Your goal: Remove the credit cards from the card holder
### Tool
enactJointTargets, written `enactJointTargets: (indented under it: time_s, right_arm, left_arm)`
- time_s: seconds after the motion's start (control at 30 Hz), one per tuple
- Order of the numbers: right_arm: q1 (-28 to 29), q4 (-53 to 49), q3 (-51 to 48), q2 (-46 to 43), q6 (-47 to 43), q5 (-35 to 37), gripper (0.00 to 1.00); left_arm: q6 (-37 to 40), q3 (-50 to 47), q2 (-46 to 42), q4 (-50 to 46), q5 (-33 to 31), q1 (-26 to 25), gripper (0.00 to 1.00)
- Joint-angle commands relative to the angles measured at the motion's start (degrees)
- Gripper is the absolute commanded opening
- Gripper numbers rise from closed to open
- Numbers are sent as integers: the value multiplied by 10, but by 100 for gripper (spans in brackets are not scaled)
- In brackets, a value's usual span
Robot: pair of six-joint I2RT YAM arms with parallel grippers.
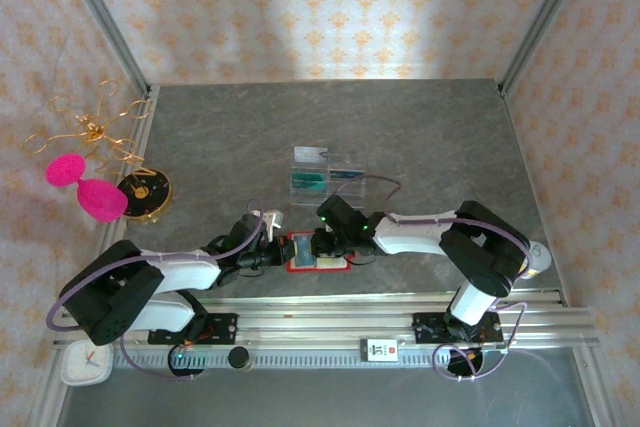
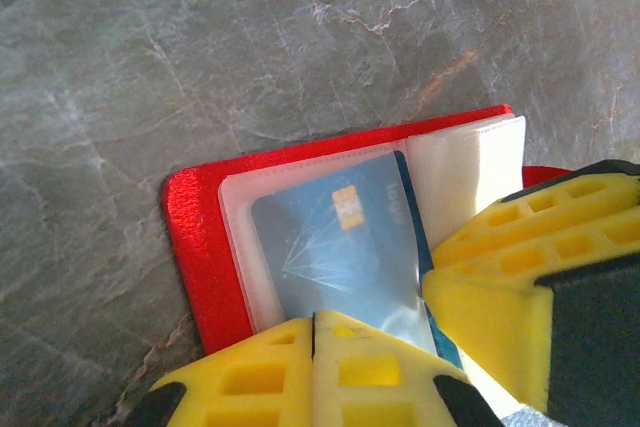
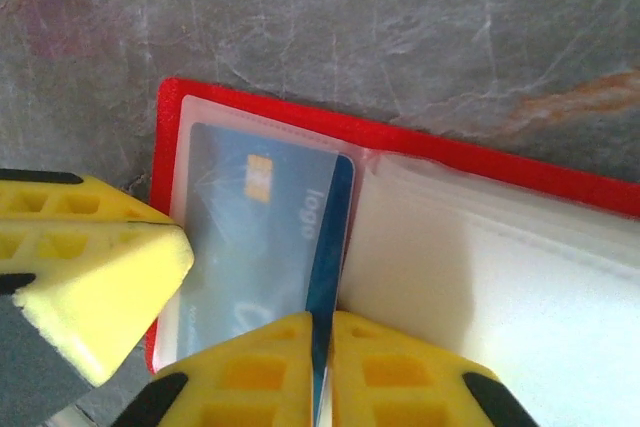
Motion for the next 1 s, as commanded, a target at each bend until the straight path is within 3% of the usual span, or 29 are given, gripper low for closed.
enactJointTargets:
  time_s: [0.0, 0.3, 0.67, 0.73, 0.87, 0.97]
  right_arm:
    - [8, 37, -16, 25, 8, -36, 0]
    - [-3, -24, -46, -52, 20, 33, 0]
    - [-4, -62, -50, -84, 23, 56, 1]
    - [-3, -56, -49, -87, 19, 56, 10]
    - [-3, -44, -50, -91, 14, 57, 19]
    - [-3, -33, -53, -86, 15, 52, 24]
  left_arm:
    - [10, -21, 24, -60, 5, -3, 0]
    - [5, -22, -1, -75, -3, -2, 0]
    - [2, -16, -23, -85, 3, -2, 10]
    - [-4, -11, -47, -89, 11, -3, 13]
    - [-16, 7, -106, -95, 9, -8, 14]
    - [-14, 26, -102, -82, 8, -20, 10]
